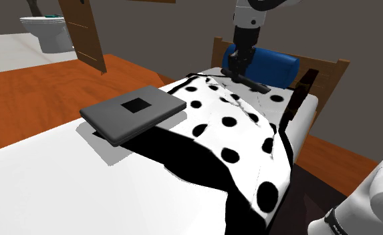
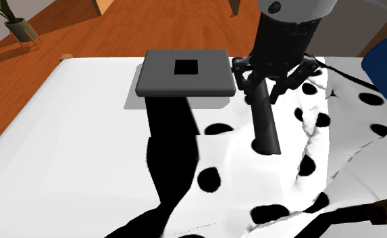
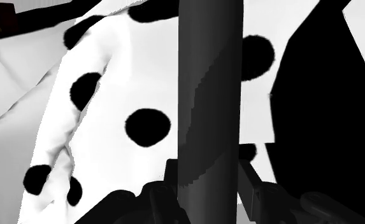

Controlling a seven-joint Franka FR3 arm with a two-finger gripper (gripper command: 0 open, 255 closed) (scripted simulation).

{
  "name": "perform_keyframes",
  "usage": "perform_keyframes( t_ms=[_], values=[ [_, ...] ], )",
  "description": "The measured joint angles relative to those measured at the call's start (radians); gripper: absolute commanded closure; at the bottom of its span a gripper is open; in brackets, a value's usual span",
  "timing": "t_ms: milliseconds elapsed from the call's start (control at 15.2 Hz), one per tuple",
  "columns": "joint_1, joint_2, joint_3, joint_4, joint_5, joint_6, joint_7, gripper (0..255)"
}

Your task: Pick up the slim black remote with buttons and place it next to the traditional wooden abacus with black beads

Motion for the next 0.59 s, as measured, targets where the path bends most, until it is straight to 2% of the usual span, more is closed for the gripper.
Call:
perform_keyframes(
  t_ms=[594],
  values=[
    [-0.087, -0.069, -0.144, -0.074, -0.031, 0.021, -0.222, 255]
  ],
)
